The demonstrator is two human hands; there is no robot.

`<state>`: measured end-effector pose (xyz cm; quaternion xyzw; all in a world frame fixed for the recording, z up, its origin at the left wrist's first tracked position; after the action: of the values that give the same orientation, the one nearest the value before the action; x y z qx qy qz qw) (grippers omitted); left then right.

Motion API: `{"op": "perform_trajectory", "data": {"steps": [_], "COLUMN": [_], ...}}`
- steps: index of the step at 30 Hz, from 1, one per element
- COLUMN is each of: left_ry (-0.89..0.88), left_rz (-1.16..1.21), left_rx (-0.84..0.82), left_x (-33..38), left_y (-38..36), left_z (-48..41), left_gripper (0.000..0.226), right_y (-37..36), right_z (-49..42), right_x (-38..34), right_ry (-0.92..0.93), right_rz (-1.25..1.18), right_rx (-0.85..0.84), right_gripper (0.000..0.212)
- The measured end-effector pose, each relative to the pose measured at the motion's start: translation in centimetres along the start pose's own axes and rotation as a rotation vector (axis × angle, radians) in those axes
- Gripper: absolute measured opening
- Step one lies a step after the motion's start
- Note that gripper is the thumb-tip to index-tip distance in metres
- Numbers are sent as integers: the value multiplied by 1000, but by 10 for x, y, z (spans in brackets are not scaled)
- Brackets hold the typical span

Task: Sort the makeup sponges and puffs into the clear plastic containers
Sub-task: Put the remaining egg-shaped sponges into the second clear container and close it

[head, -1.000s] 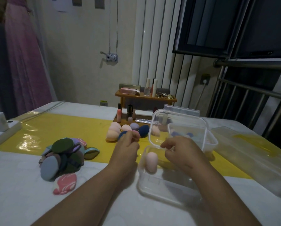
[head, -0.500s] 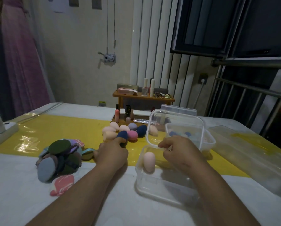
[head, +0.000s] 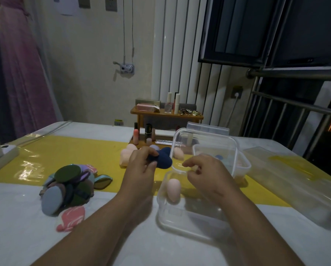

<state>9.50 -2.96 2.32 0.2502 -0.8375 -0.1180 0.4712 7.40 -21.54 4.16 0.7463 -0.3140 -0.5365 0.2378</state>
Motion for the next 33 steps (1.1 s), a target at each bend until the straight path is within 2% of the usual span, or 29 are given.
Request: {"op": "perform_trajectory", "data": {"steps": [2,5,12,17,20,24,33], "left_ry": [-54,-89,-66,15,89,99,89], "left_rz": [48,113,141,134,198,226,233], "left_rx": [-20,-91,-174,-276,-338,-354,-359], "left_x": [7,13,13,-3,-12,-15,-16], "left_y": [-4,-14,-22,-37,-46,-50,-51], "left_z": [3,6,8,9,12,12,12], "left_gripper": [43,43,35,14,15,17,16], "right_y": [4,5,2,12,13,20,1], "right_z": [2,6,7,6,6,6,12], "right_x": [-9,-20,-22,-10,-6,4,24], "right_ry": [66,109,88,28,-2,-84,-269], "right_rz": [-71,-163,-116,-249,-252,-173,-43], "right_rx": [34,9,-45,15,-16,-33,-220], "right_gripper": [30,37,60,47,35,27,31]}}
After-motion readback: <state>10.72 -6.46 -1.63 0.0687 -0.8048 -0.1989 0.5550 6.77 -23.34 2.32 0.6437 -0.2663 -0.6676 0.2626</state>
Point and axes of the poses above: each hand's wrist, its own z-axis away from the middle knuckle, its own y-axis out of the back of the hand, x = y × z, the point moved 10 cm from there along -z, towards the middle knuckle, and after that the axes turned 11 degrees about -z, right-handed, at the moved point
